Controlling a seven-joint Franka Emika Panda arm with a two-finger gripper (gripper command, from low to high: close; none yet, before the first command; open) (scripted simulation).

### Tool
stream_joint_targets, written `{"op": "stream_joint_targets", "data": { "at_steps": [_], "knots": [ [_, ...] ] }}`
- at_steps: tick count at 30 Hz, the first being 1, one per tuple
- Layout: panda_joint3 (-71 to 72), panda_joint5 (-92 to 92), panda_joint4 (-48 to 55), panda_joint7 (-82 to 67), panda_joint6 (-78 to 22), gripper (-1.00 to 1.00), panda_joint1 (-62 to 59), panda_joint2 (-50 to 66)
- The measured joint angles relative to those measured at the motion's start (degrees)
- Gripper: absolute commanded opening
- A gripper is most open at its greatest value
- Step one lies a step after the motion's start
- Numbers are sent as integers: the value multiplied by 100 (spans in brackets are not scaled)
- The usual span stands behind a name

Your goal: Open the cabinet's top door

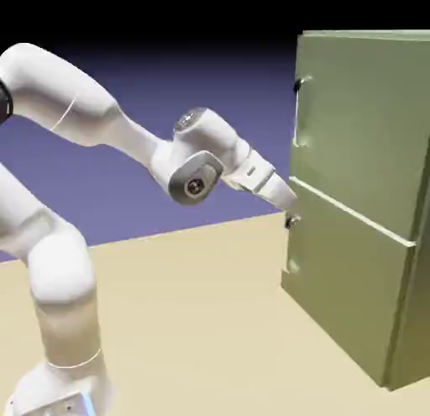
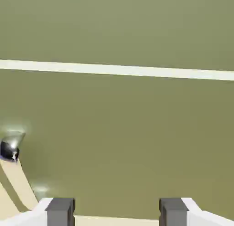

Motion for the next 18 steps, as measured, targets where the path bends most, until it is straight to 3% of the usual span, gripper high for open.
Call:
{"op": "stream_joint_targets", "data": {
  "at_steps": [18],
  "knots": [
    [-3274,3768,702,-1312,-872,0,2981,3738]
  ]
}}
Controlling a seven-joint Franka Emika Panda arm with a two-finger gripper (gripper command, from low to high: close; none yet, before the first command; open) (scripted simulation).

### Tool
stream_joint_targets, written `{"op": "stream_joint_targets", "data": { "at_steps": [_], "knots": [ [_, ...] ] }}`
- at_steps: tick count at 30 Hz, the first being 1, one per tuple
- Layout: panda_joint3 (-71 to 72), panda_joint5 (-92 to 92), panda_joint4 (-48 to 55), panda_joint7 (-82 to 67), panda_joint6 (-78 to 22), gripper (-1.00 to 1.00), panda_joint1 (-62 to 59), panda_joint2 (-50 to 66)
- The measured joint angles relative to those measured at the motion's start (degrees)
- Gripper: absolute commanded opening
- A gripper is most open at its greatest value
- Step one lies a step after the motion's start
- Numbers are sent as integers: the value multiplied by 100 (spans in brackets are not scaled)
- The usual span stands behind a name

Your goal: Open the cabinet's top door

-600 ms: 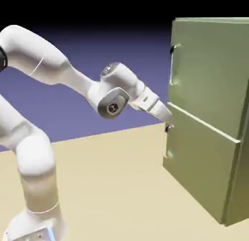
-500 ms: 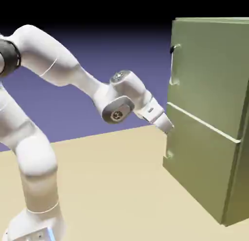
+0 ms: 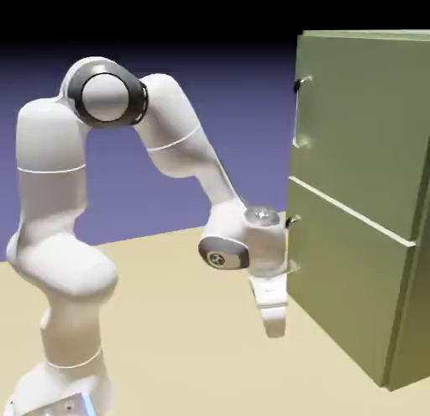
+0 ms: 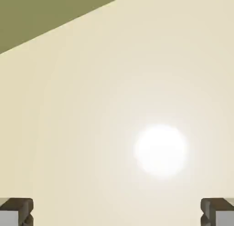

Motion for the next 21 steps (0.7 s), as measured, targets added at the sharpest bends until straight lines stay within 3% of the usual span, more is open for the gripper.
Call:
{"op": "stream_joint_targets", "data": {
  "at_steps": [21],
  "knots": [
    [-3820,4395,820,-1531,-1018,0,3478,4361]
  ]
}}
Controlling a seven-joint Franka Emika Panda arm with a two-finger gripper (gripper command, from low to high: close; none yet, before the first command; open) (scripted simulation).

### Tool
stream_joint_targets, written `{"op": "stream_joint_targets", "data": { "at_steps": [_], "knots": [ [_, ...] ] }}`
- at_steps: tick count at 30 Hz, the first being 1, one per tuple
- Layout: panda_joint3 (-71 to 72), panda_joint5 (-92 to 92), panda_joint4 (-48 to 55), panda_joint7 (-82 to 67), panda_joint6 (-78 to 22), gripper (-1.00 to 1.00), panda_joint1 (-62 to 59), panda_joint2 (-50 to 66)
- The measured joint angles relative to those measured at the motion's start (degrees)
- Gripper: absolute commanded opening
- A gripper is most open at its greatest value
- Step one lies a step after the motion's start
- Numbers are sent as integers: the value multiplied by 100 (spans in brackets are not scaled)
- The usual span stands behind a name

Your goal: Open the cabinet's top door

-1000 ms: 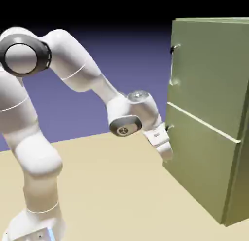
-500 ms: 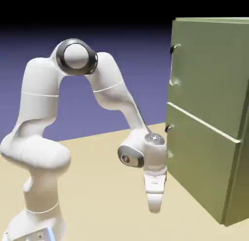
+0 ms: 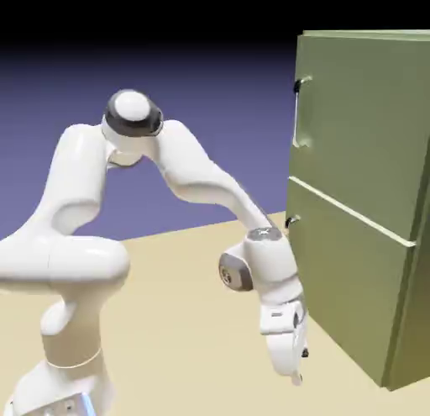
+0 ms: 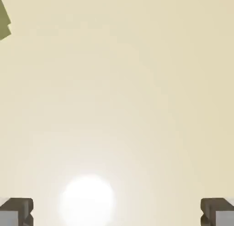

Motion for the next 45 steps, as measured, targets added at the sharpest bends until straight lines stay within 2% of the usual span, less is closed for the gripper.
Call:
{"op": "stream_joint_targets", "data": {
  "at_steps": [21,23,26,27,29,33,45],
  "knots": [
    [-3819,4395,819,-1531,-1018,0,3478,4361],
    [-3904,4492,838,-1565,-1040,0,3554,4458],
    [-3817,4744,1433,-1589,-1027,0,2940,4356],
    [-3788,4828,1632,-1597,-1023,-100,2734,4323],
    [-3788,4828,1632,-1597,-1023,-100,2734,4323],
    [-4015,5242,803,-2239,-1807,-100,3248,4393],
    [-5301,5152,-1482,-3813,-4648,-100,4339,4167]
  ]
}}
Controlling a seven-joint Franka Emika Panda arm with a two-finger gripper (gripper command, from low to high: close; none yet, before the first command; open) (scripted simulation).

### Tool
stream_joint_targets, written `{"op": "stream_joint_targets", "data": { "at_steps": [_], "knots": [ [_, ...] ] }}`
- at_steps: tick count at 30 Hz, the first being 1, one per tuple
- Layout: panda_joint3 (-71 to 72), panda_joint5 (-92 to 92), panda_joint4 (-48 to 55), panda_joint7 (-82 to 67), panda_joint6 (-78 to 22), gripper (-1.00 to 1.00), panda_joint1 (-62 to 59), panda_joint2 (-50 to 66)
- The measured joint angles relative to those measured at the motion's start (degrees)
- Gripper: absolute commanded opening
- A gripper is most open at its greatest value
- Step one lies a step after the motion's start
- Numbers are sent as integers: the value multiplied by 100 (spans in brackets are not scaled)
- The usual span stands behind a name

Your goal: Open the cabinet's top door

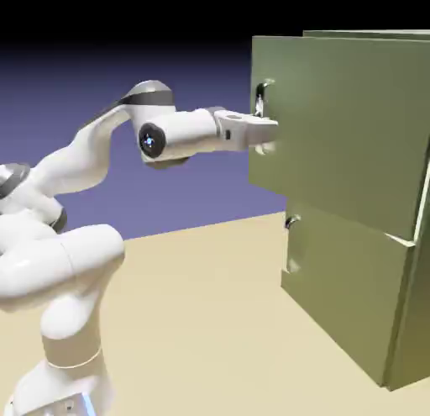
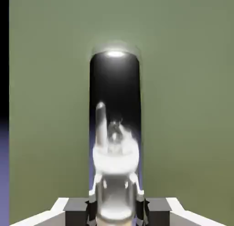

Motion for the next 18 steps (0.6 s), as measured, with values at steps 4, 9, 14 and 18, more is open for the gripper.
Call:
{"op": "stream_joint_targets", "data": {
  "at_steps": [4,9,14,18],
  "knots": [
    [-654,-429,-464,-425,-997,-100,-2,-217],
    [-1528,-1154,-785,-960,-2243,-100,-267,-651],
    [-2362,-2057,-824,-1584,-3489,-100,-738,-1351],
    [-2914,-2905,-638,-2201,-4452,-100,-1181,-2145]
  ]
}}
